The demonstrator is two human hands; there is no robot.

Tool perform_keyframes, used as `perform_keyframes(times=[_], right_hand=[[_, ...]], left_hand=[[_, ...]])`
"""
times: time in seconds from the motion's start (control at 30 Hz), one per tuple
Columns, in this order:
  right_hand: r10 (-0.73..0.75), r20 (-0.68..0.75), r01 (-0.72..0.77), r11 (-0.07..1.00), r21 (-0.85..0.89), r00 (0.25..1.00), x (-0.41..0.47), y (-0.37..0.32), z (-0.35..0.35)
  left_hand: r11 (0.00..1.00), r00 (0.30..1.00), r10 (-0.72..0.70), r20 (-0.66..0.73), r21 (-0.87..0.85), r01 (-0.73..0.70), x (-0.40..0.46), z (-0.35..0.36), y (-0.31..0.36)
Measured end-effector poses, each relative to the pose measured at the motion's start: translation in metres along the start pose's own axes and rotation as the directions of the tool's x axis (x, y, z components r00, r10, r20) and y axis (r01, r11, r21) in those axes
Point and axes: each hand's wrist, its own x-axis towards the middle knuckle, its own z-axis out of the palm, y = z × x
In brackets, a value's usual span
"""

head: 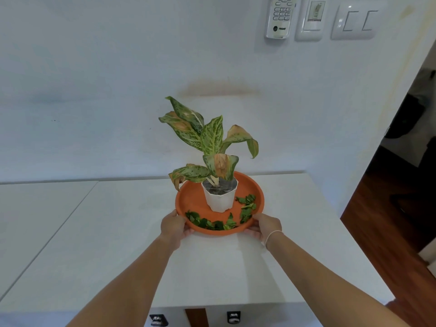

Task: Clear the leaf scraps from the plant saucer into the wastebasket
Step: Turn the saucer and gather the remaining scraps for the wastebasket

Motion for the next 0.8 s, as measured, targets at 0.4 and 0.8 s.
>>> perform_keyframes(times=[0.4,0.8], right_hand=[[-0.518,0.169,0.454,0.493,-0.742,0.839,-0.004,-0.010,-0.013],[-0.108,0.474,0.430,-0.280,-0.858,0.874,0.022,-0.047,0.010]], left_hand=[[0.488,0.915,0.402,0.036,0.837,-0.248,-0.004,0.006,0.008],[-0.124,0.952,0.207,0.227,0.971,-0.205,-0.003,0.024,-0.002]])
